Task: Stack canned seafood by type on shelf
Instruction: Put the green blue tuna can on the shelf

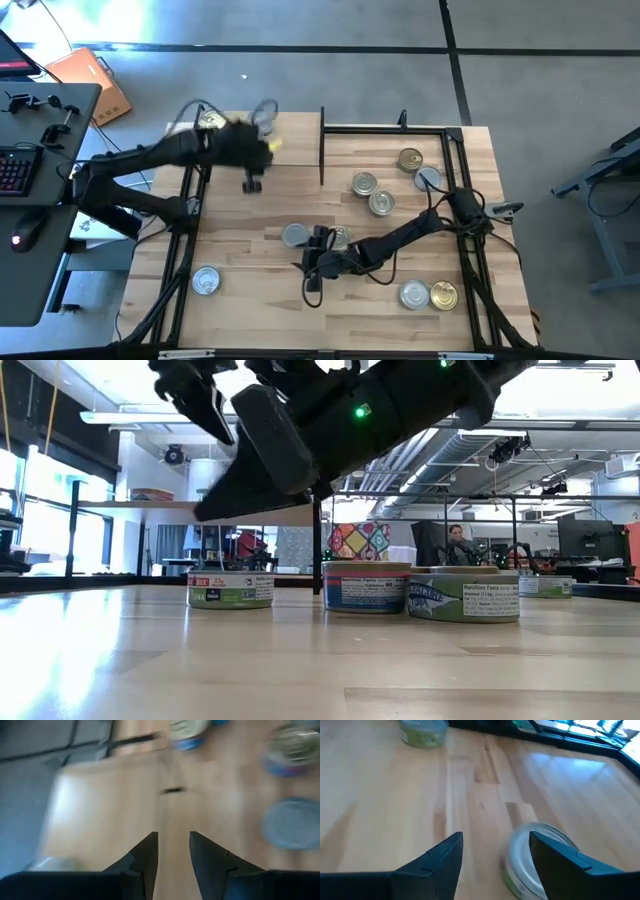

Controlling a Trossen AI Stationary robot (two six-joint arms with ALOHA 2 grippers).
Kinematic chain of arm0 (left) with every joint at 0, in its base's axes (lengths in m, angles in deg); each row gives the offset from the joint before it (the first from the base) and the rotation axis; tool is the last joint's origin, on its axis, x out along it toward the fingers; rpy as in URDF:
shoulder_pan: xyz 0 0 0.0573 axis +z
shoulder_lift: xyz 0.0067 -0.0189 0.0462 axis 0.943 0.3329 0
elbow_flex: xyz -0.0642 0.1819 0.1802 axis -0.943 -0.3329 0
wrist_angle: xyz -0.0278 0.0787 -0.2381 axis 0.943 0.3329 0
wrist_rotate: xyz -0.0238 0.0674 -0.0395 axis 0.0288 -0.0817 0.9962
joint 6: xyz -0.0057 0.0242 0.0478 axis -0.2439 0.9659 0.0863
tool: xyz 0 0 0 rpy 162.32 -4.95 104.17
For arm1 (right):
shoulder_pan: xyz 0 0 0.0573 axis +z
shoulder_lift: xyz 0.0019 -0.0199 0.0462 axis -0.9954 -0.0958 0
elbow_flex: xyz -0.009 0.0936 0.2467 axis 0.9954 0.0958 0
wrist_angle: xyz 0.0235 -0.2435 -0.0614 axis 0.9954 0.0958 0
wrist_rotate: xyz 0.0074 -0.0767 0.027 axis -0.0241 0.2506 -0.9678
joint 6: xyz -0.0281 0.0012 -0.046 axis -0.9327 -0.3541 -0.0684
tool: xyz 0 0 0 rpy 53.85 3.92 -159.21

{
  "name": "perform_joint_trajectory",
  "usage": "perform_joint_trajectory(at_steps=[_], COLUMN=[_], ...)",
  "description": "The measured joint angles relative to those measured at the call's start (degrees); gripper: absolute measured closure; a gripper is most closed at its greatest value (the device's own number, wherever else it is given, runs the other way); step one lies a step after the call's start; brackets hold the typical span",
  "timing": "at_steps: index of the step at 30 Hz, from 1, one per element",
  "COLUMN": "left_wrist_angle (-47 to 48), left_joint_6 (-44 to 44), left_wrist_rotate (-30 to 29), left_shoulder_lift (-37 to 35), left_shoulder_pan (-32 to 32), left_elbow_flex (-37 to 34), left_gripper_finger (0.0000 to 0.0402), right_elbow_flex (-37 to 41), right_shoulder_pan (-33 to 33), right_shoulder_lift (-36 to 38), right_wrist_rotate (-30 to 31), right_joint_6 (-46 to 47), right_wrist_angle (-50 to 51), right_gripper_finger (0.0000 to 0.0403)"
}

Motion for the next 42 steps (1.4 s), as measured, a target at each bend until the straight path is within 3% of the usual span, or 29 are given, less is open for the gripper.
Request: perform_joint_trajectory(at_steps=[7, 13, 17, 23, 29, 33, 38, 42], left_wrist_angle=[-16.7, -34.6, -36.7, -25.1, -7.4, -1.0, 3.0, 5.1], left_joint_6=[-10.3, -20.6, -29.1, -45.1, -75.6, -94.4, -109.2, -114.4], left_wrist_rotate=[-6.0, -12.4, -13.8, -13.7, -8.6, -4.0, -1.0, 2.8], left_shoulder_lift=[-0.1, 1.0, 1.3, 1.3, 1.3, 1.9, 3.2, 5.4], left_shoulder_pan=[-18.9, -30.2, -36.4, -47.0, -57.2, -63.8, -69.8, -71.3], left_elbow_flex=[-13.0, -24.4, -27.7, -26.5, -25.2, -25.2, -25.2, -25.5], left_gripper_finger=[0.0300, 0.0300, 0.0300, 0.0300, 0.0300, 0.0300, 0.0300, 0.0305], right_elbow_flex=[0.0, 0.0, 0.0, 0.0, 0.0, 0.0, 0.0, 0.0], right_shoulder_pan=[2.8, 5.3, 6.6, 6.5, 5.3, 5.0, 4.8, 4.4], right_shoulder_lift=[4.1, 7.3, 7.5, 7.5, 7.5, 7.5, 7.5, 7.5], right_wrist_rotate=[7.2, 6.5, 6.5, 6.7, 7.0, 7.0, 7.0, 7.0], right_joint_6=[3.1, 7.5, 10.7, 10.2, 8.7, 7.4, 7.3, 7.2], right_wrist_angle=[15.0, 30.4, 34.4, 32.8, 30.0, 29.6, 29.5, 29.1], right_gripper_finger=[0.0181, 0.0181, 0.0181, 0.0181, 0.0181, 0.0181, 0.0181, 0.0181])
